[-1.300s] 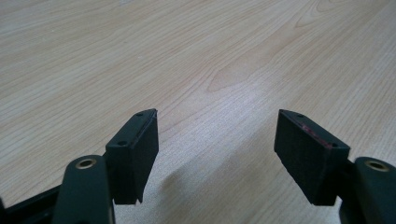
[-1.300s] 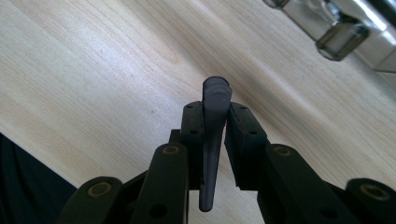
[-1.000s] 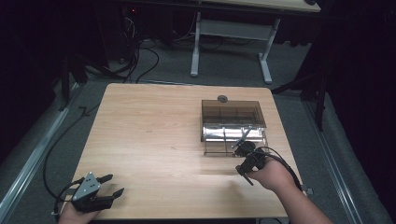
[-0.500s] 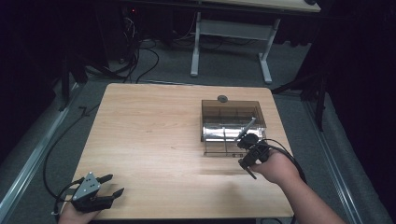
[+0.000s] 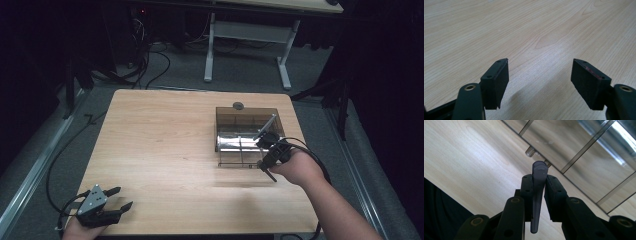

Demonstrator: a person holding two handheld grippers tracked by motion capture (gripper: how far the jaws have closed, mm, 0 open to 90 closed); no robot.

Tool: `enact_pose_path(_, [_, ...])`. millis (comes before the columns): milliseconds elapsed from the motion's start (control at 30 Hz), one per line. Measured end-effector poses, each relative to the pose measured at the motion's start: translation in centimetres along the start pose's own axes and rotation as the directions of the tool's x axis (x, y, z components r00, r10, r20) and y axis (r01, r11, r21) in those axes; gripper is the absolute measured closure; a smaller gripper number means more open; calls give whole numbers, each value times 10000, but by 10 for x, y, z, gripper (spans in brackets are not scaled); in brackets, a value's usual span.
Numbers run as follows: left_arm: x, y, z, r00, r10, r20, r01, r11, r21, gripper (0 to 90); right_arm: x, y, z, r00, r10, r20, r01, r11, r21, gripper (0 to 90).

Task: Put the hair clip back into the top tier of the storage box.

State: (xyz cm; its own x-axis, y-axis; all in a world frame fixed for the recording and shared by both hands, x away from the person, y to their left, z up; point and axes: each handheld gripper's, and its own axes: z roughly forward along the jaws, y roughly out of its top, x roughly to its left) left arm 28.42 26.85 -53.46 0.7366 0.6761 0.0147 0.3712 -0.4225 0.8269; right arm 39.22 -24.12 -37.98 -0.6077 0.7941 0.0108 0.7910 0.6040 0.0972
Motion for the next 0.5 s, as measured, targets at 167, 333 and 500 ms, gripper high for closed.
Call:
enact_pose_path(167, [0,0,0,10000,-24,31,24,10000,-2,310,-5,10,-1,10000,-19,39,19,10000,23,775])
enact_pose_path(333, [0,0,0,10000,-17,33,17,10000,-17,310,-8,22,-1,9999,-90,44,90,10000,-32,775])
enact_pose_path(500, [0,0,0,10000,-12,71,12,10000,2,310,-8,32,-1,9997,-221,85,221,9997,-85,775])
